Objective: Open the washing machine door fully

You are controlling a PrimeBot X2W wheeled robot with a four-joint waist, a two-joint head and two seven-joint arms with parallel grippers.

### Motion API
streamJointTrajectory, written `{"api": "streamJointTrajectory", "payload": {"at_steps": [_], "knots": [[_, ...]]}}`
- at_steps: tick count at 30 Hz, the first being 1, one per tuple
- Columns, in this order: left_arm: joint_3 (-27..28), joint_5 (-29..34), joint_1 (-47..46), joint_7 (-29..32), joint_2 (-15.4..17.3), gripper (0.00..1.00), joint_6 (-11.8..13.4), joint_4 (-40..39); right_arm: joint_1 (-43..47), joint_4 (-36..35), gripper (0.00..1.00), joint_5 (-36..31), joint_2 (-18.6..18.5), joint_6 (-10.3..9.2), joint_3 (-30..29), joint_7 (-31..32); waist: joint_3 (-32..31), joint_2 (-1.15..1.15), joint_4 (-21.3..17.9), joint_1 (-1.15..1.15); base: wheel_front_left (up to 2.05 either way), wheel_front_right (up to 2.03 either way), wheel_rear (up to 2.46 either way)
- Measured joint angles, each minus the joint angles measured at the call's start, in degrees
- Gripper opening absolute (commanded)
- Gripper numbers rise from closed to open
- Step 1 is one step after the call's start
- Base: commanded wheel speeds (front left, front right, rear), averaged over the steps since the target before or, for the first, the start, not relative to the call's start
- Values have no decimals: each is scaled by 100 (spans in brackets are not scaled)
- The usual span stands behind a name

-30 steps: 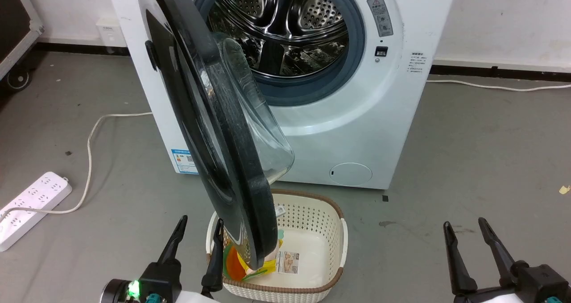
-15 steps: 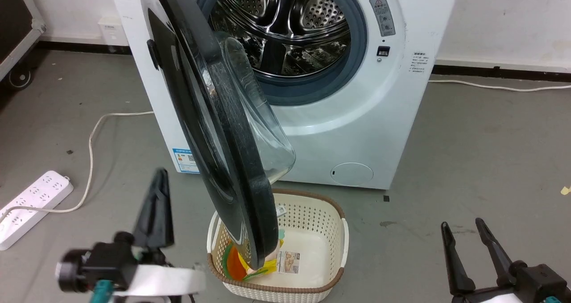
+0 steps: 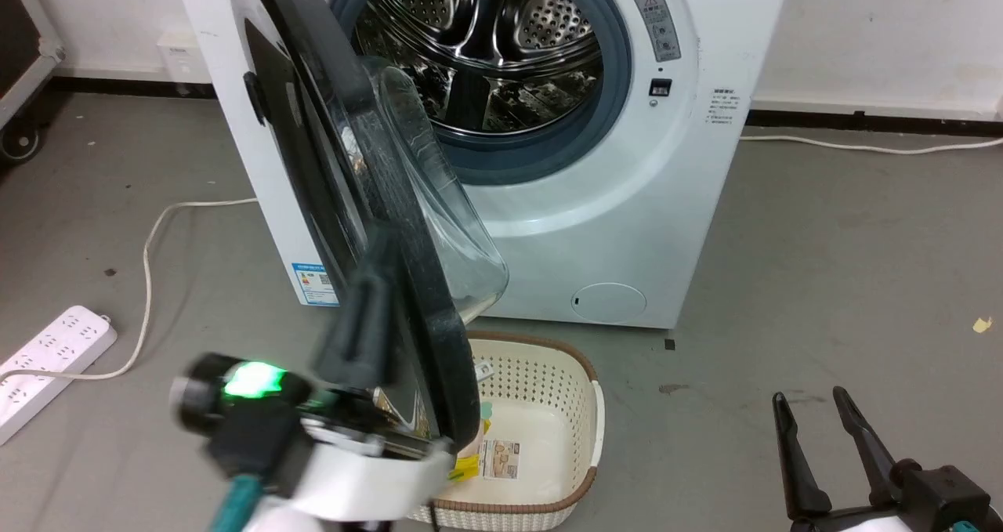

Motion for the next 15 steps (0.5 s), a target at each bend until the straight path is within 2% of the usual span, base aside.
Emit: {"api": "streamJointTrajectory", "payload": {"at_steps": [9,11,15], "knots": [[-1106,-311,42,782,-7,0,-38,1344,-1,86,100,60,2,0,68,0,124,0,-92,0,0,0,0],[-1226,-467,40,968,-7,0,11,1728,-2,96,100,60,3,0,80,0,163,0,-88,0,0,0,0],[-1200,-566,-44,844,-7,0,188,2360,-31,110,100,57,3,0,127,0,254,0,-82,1,0,0,0]]}}
